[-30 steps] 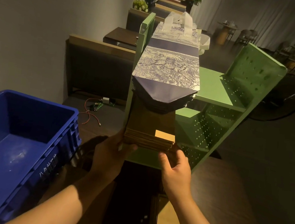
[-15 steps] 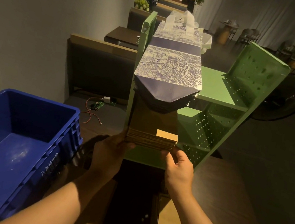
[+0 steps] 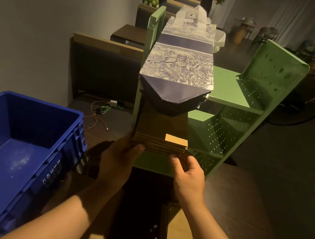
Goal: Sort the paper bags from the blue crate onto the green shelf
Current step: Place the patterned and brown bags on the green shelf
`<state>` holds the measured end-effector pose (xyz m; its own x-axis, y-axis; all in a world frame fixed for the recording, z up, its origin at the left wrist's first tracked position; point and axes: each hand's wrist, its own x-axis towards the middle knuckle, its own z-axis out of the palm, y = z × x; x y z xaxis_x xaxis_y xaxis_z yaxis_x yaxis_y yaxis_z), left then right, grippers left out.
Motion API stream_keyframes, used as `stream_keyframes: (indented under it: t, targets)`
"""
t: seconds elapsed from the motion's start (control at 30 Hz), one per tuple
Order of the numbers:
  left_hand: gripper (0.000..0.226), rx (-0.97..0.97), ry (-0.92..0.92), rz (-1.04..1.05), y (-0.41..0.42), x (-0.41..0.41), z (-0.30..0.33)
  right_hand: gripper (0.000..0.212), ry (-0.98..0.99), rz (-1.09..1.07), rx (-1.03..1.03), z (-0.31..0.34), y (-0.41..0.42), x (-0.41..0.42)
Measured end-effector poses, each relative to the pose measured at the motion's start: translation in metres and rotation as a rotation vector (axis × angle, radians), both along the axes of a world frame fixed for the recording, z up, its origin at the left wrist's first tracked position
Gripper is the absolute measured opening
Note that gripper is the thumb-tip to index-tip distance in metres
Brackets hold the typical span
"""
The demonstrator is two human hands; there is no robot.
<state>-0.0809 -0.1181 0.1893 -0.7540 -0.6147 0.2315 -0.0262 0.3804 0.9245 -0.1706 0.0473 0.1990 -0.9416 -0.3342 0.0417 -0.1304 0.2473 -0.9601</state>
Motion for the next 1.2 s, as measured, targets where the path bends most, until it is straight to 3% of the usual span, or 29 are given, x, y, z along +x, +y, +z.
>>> stream_keyframes:
  t: [0.17, 0.3, 0.37, 0.43, 0.47, 0.53, 0.57, 0.63, 0.7, 0.83, 1.0, 1.2]
  targets:
    - [0.03, -0.057, -0.036, 0.029, 0.0, -0.002, -0.006, 0.025, 0.008, 0.048, 0.042, -0.007, 0.004, -0.001]
    - [0.035, 0.021, -0.039, 0.057, 0.01, 0.004, -0.021, 0.017, -0.088, 0.049, 0.058, -0.017, 0.016, -0.003]
    - [0.029, 0.167, -0.038, 0.034, 0.02, 0.01, -0.034, 0.012, -0.117, 0.023, 0.095, -0.024, 0.025, -0.003]
    - [0.02, 0.444, -0.039, 0.077, 0.035, 0.009, -0.043, 0.012, -0.112, -0.017, 0.074, -0.034, 0.036, -0.004]
    - [0.023, 0.553, -0.115, 0.14, 0.04, 0.007, -0.048, 0.007, -0.089, -0.026, 0.064, -0.038, 0.041, -0.003]
    - [0.053, 0.743, -0.366, 0.168, 0.051, 0.002, -0.06, 0.003, -0.079, -0.043, 0.079, -0.047, 0.053, -0.003]
    - [0.062, 0.785, -0.457, 0.146, 0.058, 0.001, -0.064, 0.006, -0.087, -0.046, 0.083, -0.052, 0.061, -0.003]
    - [0.055, 0.694, -0.582, 0.154, 0.067, 0.003, -0.074, 0.011, -0.1, -0.045, 0.117, -0.067, 0.077, -0.004]
    - [0.04, 0.609, -0.632, 0.132, 0.075, 0.006, -0.083, 0.019, -0.111, -0.079, 0.184, -0.081, 0.095, -0.001]
    - [0.044, 0.549, -0.786, -0.019, 0.105, 0.014, -0.113, 0.03, -0.188, -0.152, 0.323, -0.109, 0.134, 0.01]
    - [0.028, 0.568, -0.899, -0.049, 0.137, 0.022, -0.141, 0.056, -0.327, -0.196, 0.534, -0.144, 0.176, 0.027]
    - [0.072, 0.831, -0.958, 0.04, 0.169, 0.018, -0.154, 0.075, -0.549, -0.119, 0.562, -0.168, 0.201, 0.027]
